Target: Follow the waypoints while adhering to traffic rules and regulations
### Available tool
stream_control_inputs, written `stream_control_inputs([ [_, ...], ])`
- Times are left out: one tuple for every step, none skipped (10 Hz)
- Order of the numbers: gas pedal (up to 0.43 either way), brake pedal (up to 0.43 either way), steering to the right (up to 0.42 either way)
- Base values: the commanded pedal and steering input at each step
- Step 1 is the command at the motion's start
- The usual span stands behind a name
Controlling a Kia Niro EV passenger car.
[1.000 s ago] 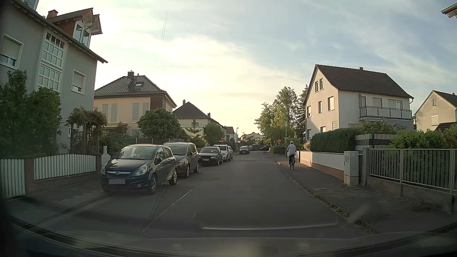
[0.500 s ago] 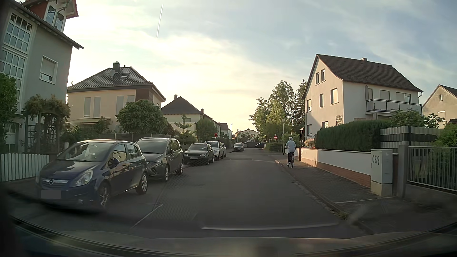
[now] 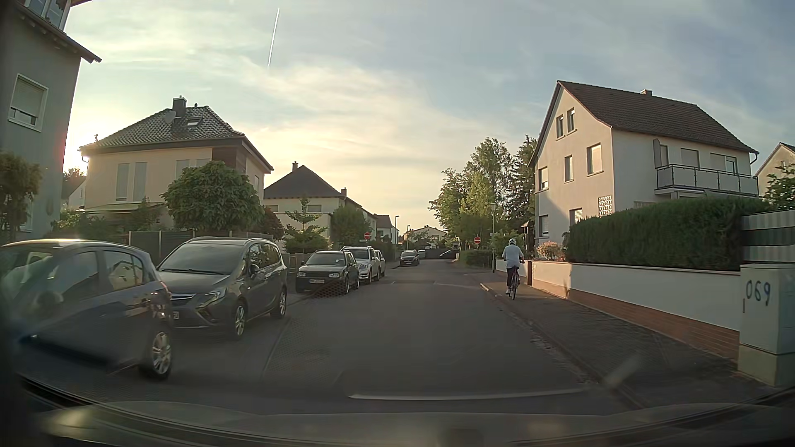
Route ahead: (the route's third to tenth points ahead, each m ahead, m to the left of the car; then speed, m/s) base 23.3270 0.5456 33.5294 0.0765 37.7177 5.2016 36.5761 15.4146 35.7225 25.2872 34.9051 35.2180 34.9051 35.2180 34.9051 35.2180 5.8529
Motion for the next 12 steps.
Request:
stream_control_inputs([
  [0.000,0.049,0.013],
  [0.000,0.049,0.004],
  [0.000,0.049,-0.006],
  [0.000,0.043,-0.012],
  [0.000,0.030,-0.007],
  [0.000,0.030,0.000],
  [0.000,0.030,0.003],
  [0.000,0.030,0.000],
  [0.000,0.030,-0.001],
  [0.000,0.030,-0.001],
  [0.000,0.037,0.000],
  [0.000,0.030,0.000],
])
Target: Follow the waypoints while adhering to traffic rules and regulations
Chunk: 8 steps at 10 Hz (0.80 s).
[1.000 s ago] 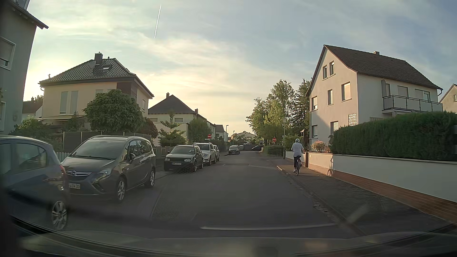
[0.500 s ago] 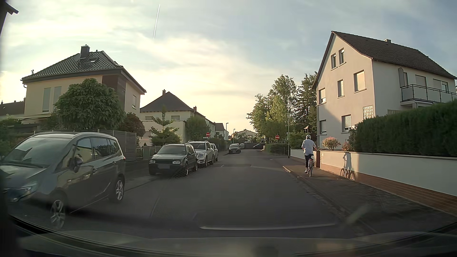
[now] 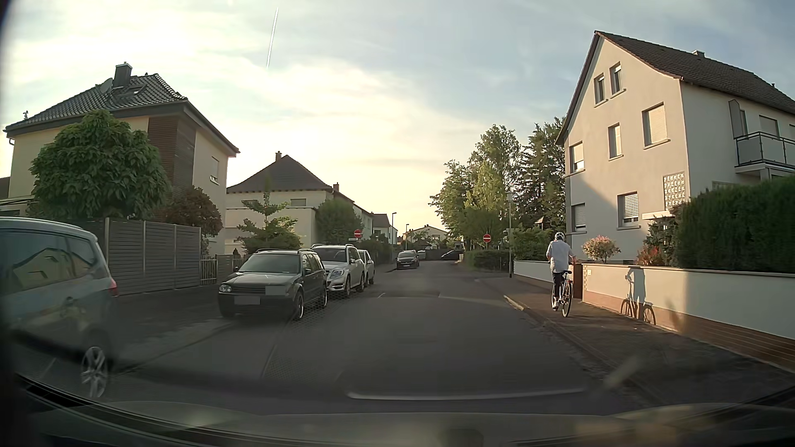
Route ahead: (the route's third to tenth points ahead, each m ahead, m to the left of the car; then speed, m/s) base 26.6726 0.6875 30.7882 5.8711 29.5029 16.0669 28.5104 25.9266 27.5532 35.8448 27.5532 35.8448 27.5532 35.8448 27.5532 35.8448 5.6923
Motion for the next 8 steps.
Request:
stream_control_inputs([
  [0.000,0.030,-0.004],
  [0.039,0.030,-0.007],
  [0.039,0.030,-0.007],
  [0.039,0.030,-0.008],
  [0.039,0.030,-0.009],
  [0.039,0.030,-0.016],
  [0.039,0.030,-0.017],
  [0.020,0.037,-0.016],
])
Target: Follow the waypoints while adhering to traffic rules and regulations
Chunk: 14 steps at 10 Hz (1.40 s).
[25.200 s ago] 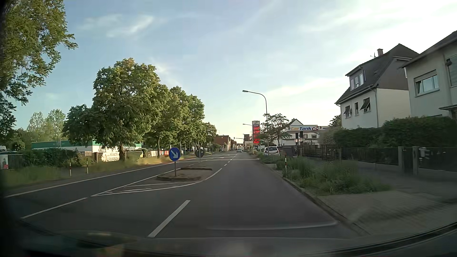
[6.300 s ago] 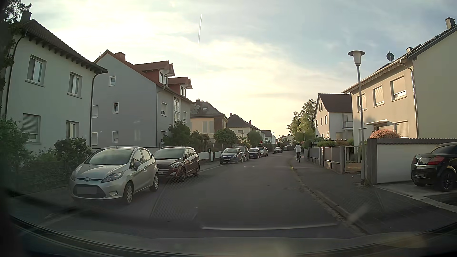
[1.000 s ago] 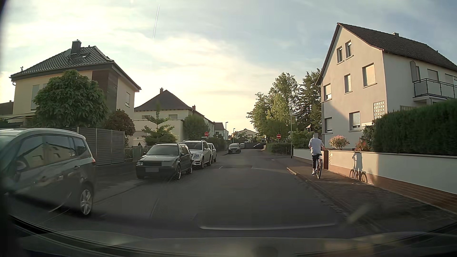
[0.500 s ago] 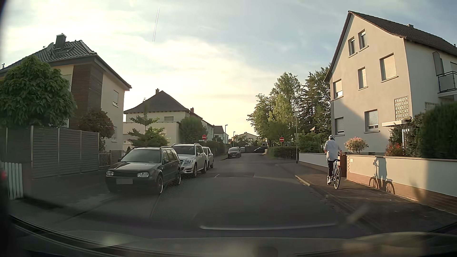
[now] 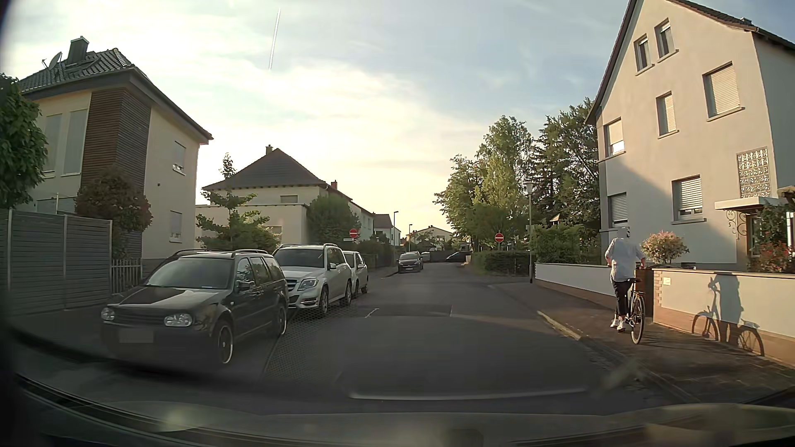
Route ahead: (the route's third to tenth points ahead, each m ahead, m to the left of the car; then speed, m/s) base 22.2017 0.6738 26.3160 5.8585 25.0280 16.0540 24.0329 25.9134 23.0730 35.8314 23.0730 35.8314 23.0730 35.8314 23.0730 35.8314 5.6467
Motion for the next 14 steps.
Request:
stream_control_inputs([
  [0.000,0.030,-0.016],
  [0.000,0.030,-0.018],
  [0.000,0.030,-0.018],
  [0.000,0.030,-0.015],
  [0.000,0.030,-0.007],
  [0.000,0.030,0.008],
  [0.000,0.030,0.027],
  [0.000,0.030,0.041],
  [0.000,0.030,0.053],
  [0.000,0.030,0.062],
  [0.000,0.030,0.072],
  [0.000,0.030,0.079],
  [0.000,0.030,0.087],
  [0.000,0.030,0.092],
])
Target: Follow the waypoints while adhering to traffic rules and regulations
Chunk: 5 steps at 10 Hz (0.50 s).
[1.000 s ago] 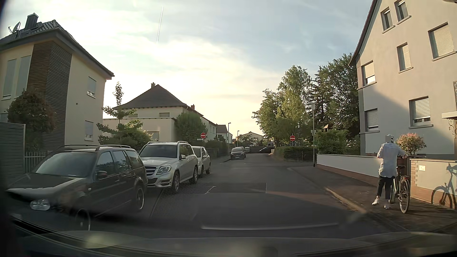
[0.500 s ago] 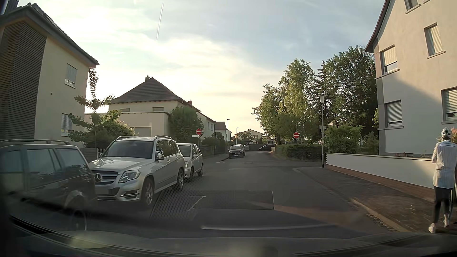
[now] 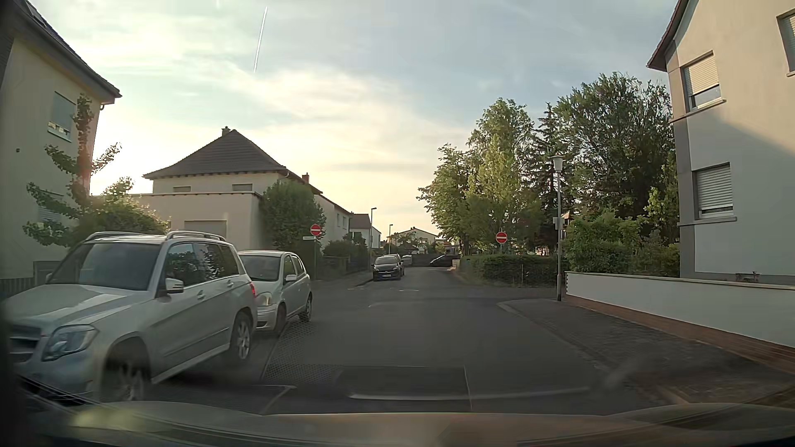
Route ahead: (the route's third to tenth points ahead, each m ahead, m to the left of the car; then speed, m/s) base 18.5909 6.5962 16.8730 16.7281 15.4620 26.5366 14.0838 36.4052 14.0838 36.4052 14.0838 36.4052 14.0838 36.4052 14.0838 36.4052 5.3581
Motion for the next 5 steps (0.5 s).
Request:
stream_control_inputs([
  [0.000,0.030,0.093],
  [0.000,0.030,0.093],
  [0.000,0.030,0.093],
  [0.000,0.030,0.091],
  [0.000,0.030,0.087],
])
